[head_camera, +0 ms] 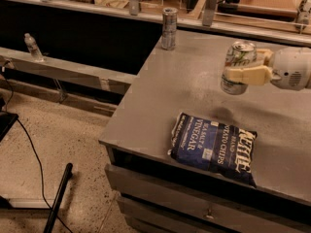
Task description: Move 7up can near blue chip bag
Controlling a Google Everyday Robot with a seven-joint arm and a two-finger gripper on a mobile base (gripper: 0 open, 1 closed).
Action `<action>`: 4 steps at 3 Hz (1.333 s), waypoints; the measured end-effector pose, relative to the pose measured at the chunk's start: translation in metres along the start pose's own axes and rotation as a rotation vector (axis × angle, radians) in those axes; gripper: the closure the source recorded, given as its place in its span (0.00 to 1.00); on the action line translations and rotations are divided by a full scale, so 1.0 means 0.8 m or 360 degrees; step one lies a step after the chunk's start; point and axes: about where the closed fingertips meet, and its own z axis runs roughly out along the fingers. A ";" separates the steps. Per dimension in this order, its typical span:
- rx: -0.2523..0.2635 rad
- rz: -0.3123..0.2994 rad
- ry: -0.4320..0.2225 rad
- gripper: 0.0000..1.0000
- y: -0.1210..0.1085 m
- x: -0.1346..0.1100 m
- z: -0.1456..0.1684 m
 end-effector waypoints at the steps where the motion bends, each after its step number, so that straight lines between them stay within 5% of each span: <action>1: -0.0001 0.0003 0.0010 1.00 0.005 0.005 -0.003; 3: -0.0091 0.0013 -0.0140 1.00 0.024 0.053 0.005; 4: -0.0172 -0.0079 -0.0207 0.83 0.046 0.052 0.008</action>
Offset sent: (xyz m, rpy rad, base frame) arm -0.0105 -0.0083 -0.0494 0.0893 -0.0095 0.0240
